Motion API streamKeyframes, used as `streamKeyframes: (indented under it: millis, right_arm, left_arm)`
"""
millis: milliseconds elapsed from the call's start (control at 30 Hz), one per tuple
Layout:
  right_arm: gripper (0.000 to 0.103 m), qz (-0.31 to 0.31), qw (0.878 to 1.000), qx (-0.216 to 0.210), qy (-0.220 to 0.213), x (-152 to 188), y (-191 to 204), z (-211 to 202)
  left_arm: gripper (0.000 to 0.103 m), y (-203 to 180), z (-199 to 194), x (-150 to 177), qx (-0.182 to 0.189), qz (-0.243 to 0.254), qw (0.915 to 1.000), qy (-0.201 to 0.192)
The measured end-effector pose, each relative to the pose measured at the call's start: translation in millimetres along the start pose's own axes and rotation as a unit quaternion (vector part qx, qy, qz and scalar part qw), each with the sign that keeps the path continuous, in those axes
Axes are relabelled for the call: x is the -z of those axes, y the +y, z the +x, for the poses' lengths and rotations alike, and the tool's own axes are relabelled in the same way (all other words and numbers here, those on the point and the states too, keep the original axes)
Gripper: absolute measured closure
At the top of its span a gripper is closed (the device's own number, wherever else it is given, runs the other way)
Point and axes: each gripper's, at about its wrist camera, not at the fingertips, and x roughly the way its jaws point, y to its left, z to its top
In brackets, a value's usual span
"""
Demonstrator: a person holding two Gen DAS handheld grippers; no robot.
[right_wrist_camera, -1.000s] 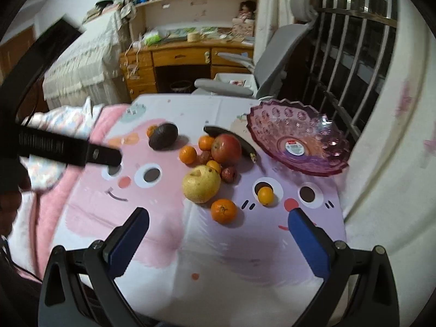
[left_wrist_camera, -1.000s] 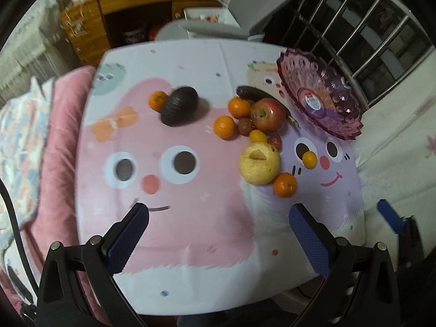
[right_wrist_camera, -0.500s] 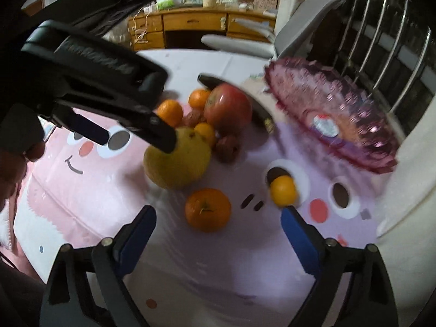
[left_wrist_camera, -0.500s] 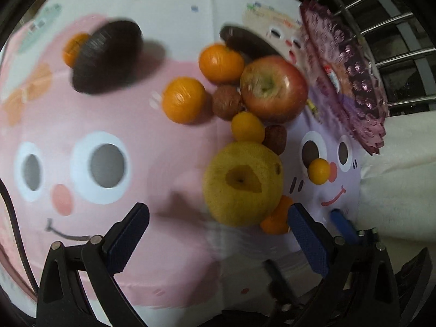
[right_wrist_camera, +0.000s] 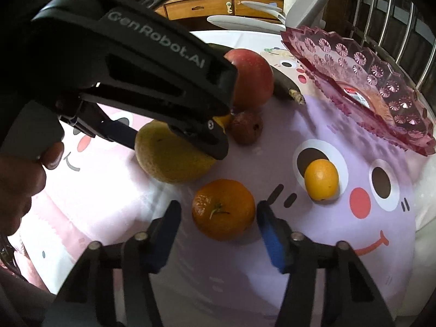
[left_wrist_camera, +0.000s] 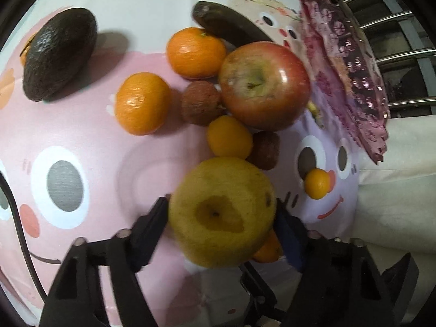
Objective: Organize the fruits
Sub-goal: 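Grasp the yellow pear with the left gripper while the right gripper grasps an orange, then carry the pear and orange into the pink bowl and open both grippers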
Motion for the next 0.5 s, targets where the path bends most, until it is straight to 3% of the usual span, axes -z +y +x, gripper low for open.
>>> streamKeyframes:
  millis: [33, 267, 500]
  right_arm:
    - [0.057, -0.001, 1.000, 0.002, -0.001, 0.2, -0.3, -0.2]
    - [0.058, -0.007, 1.000, -0.014, 0.001, -6.3, -8.0, -7.7]
    - [0.058, -0.015, 0.999, -0.009, -0.030, -30.3, -29.2, -46.0]
  left_arm:
    - [0.034, -1.0, 0.4, 0.0, -0.002, -0.001, 1.0000, -0.002]
    - [0.035, 0.3, -6.1, 2.7, -0.010, -0.017, 0.9998, -0.008]
    - [0.035, -25.3, -60.4, -4.6, -0.004, 0.013, 0.9981, -0.060]
